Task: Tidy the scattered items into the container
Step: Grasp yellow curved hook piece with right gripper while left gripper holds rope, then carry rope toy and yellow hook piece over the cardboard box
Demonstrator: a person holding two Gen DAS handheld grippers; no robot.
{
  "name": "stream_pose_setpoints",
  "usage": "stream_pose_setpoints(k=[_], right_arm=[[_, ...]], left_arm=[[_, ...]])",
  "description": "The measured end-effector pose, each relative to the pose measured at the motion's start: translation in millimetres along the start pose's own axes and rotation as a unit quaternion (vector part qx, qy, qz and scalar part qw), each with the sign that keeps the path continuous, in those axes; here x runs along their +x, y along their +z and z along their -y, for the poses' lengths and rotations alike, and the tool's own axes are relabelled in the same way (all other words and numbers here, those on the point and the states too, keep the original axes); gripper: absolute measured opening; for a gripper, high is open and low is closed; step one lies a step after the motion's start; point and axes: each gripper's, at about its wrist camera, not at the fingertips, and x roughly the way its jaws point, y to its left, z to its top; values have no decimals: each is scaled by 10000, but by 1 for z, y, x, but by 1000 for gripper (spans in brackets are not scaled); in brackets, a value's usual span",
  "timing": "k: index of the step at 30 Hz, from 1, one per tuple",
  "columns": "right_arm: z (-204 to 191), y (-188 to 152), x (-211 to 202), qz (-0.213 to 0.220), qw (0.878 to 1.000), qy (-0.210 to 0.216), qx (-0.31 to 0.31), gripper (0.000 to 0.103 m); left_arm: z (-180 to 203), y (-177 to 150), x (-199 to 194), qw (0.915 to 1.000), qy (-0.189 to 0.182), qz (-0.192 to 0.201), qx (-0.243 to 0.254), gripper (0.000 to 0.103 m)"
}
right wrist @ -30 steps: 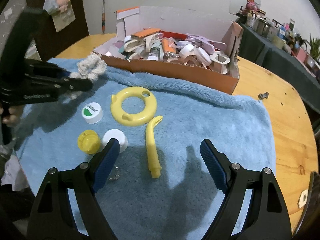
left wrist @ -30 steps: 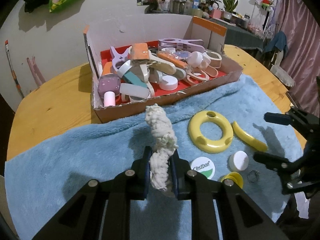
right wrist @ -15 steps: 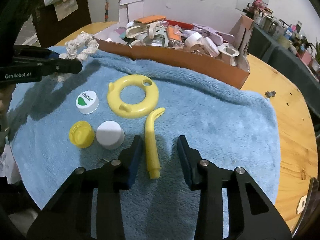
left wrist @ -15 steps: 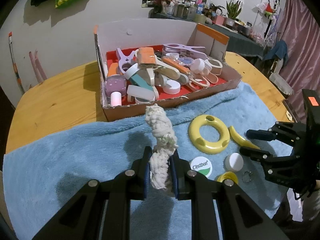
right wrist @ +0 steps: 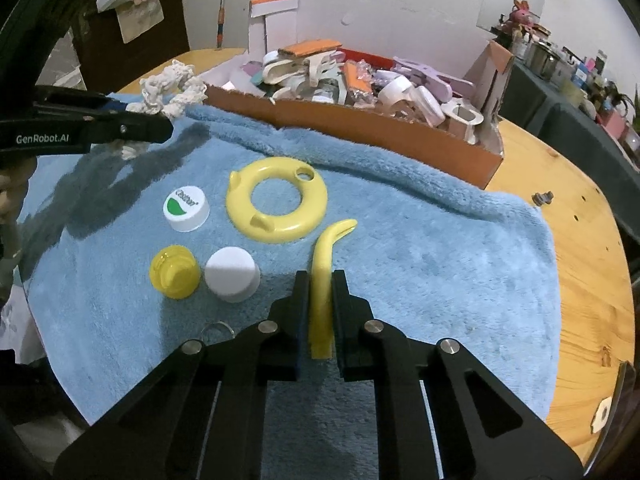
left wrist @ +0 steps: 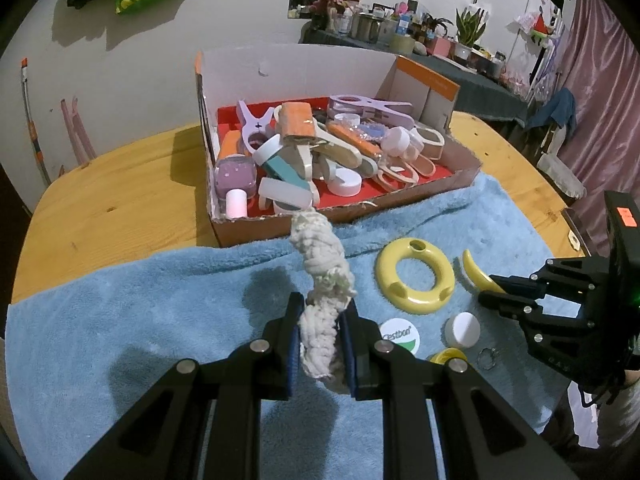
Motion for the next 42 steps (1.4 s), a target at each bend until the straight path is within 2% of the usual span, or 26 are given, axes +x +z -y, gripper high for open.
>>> stream_pose_setpoints(k=[14,25,33,42], right_arm=[[6,26,-28,373,9993,-29,-6,10],[6,71,-46,677,9975,64,-183,10],[12,112,-44,746,9968,146,-255,10],[39,152,-14,551,9984,46,-142,10]], left_arm=[[7,17,-7,9999,10,131,57,19],[16,56,-7,9996,51,217,184,19],[19,92,6,9997,75,168,148,19],[25,133,30,9998,82,110,111,19]])
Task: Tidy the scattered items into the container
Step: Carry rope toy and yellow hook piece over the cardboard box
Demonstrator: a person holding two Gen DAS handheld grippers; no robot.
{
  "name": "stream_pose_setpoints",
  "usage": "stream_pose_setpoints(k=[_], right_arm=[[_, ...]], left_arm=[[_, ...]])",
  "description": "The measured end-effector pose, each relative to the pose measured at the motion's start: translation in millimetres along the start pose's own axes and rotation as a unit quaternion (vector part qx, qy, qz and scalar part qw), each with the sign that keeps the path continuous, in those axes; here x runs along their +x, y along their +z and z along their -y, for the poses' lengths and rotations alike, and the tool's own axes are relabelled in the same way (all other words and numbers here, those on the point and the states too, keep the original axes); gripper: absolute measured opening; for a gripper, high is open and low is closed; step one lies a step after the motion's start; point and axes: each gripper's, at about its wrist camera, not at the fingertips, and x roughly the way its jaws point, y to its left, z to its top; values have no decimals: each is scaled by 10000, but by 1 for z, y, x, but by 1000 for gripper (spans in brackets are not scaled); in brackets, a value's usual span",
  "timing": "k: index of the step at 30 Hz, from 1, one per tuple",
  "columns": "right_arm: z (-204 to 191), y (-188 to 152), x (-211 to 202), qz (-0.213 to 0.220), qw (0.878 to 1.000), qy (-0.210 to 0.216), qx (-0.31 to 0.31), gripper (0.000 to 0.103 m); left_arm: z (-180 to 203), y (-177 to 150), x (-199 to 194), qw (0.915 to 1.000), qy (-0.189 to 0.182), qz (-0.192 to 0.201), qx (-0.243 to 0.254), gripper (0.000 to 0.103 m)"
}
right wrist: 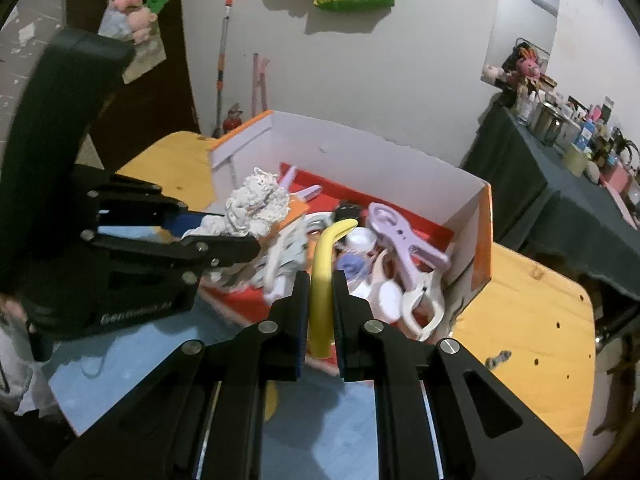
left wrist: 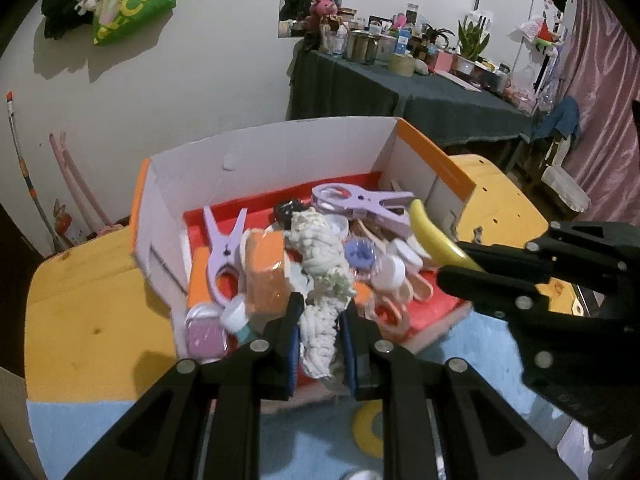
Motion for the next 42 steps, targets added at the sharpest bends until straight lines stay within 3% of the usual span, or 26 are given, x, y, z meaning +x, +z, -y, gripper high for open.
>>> stream_pose_setpoints(k=[14,42], right_arm=[[28,12,64,-524,9984,-93,205,10],[41,7,91,-784,9957,-98,481,10]], left_arm=[[-3,15,57,9990,69,-360,-267,19],[-1,13,67,9987,154,-414,-263,20]])
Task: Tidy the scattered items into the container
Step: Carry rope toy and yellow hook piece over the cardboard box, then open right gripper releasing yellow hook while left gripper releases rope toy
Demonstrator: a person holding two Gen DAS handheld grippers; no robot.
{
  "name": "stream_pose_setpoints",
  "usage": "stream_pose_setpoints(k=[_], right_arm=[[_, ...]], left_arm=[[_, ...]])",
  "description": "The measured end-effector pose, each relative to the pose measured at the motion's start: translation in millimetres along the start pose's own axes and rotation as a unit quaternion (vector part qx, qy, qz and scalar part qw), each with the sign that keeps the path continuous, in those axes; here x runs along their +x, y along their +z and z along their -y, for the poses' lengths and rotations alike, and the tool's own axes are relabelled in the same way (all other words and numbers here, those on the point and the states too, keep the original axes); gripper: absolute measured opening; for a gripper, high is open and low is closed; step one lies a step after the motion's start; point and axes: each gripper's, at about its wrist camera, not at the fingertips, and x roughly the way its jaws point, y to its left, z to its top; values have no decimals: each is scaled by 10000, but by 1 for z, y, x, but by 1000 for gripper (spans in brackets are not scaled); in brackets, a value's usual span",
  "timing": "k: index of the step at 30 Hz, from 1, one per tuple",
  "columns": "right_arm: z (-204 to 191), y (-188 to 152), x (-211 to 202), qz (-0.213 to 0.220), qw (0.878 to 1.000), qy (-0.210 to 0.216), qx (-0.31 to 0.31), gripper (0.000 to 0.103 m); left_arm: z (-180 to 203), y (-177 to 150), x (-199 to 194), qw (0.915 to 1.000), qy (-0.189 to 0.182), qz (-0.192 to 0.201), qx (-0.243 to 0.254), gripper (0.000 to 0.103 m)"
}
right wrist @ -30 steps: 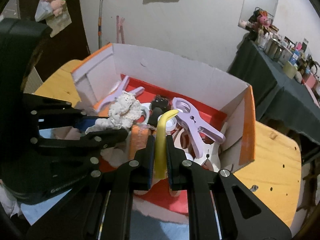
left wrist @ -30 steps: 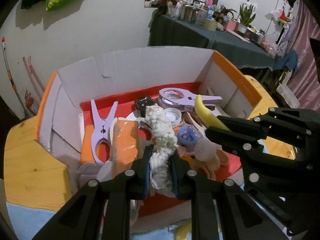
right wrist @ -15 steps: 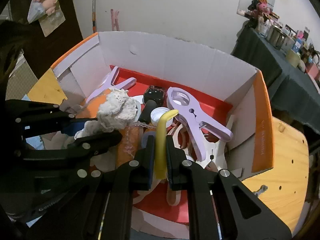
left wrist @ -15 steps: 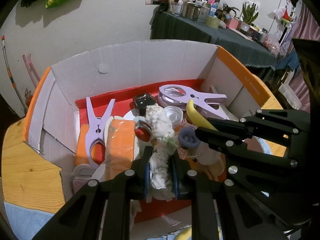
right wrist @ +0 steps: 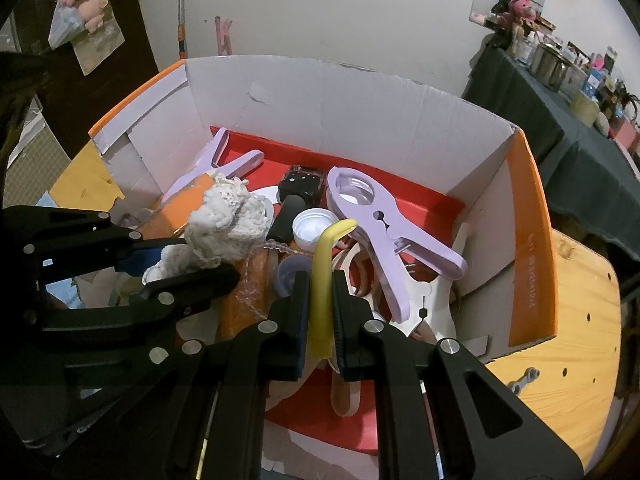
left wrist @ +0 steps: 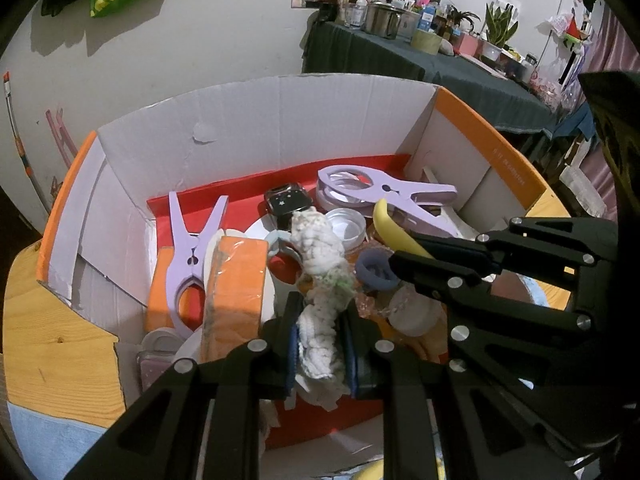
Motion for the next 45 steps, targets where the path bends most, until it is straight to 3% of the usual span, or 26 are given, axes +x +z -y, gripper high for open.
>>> stream_pose_setpoints(k=[32,38,40,42,45], right_arm=[[6,-4,-2,61,9998,-182,99,15],[9,-5,-6,130,9993,-330,140,32],[12,-5,-8,174,9989,-383,189,51],[15,-6,-11,238,9986,-407,223,59],[14,-6,-12,243,9988,-356,220,59]], left_arm=[[-1,-3,-9,10000,-67,57,-38,36],[1,-3,-16,9998,108,159,13,41],[-2,-4,-18,9997,142,180,-1,41],[-5,-4,-18,9998,118,168,-52,44],[-8,-5,-17,9997,149,168,-90,45]])
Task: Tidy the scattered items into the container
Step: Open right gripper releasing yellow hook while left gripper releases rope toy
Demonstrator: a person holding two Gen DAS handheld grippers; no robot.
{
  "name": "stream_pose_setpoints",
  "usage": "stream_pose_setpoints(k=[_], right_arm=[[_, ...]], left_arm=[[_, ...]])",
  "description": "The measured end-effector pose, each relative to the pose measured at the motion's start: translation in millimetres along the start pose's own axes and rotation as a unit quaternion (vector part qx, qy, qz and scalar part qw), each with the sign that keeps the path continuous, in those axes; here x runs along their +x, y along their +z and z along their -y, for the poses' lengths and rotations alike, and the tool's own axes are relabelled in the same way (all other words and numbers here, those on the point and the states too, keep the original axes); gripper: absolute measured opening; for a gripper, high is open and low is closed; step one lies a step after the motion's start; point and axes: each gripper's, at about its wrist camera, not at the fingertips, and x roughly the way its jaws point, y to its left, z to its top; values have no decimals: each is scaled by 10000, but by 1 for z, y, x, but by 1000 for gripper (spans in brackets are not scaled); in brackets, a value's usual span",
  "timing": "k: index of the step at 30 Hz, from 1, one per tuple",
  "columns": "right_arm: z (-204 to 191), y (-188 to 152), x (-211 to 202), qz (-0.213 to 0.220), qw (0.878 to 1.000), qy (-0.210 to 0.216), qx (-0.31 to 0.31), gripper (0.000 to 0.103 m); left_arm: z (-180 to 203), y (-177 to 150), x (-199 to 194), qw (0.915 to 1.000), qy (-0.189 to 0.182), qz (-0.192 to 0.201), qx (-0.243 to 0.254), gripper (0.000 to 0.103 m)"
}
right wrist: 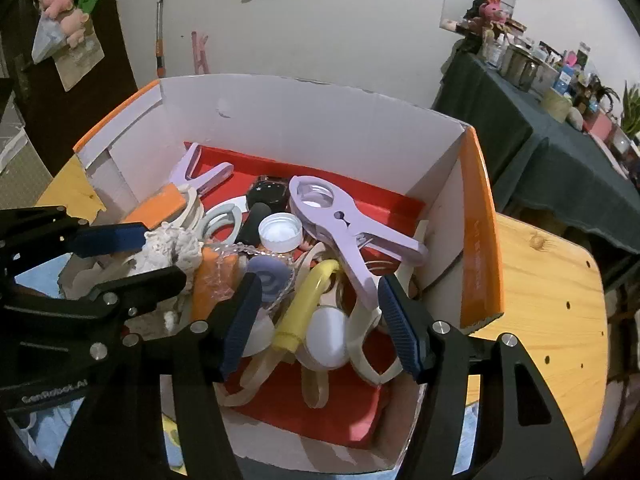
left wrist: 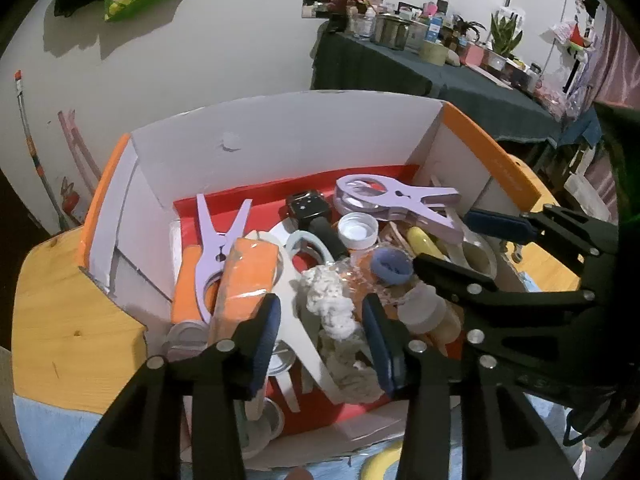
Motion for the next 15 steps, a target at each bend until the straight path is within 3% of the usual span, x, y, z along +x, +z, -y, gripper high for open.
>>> stream_pose_setpoints(k=[15], right_arm=[[-5,-4,-11,133,9999,56,8,59]], left_arm=[[-6,-3,-7,9999,-48,82,-85,46]])
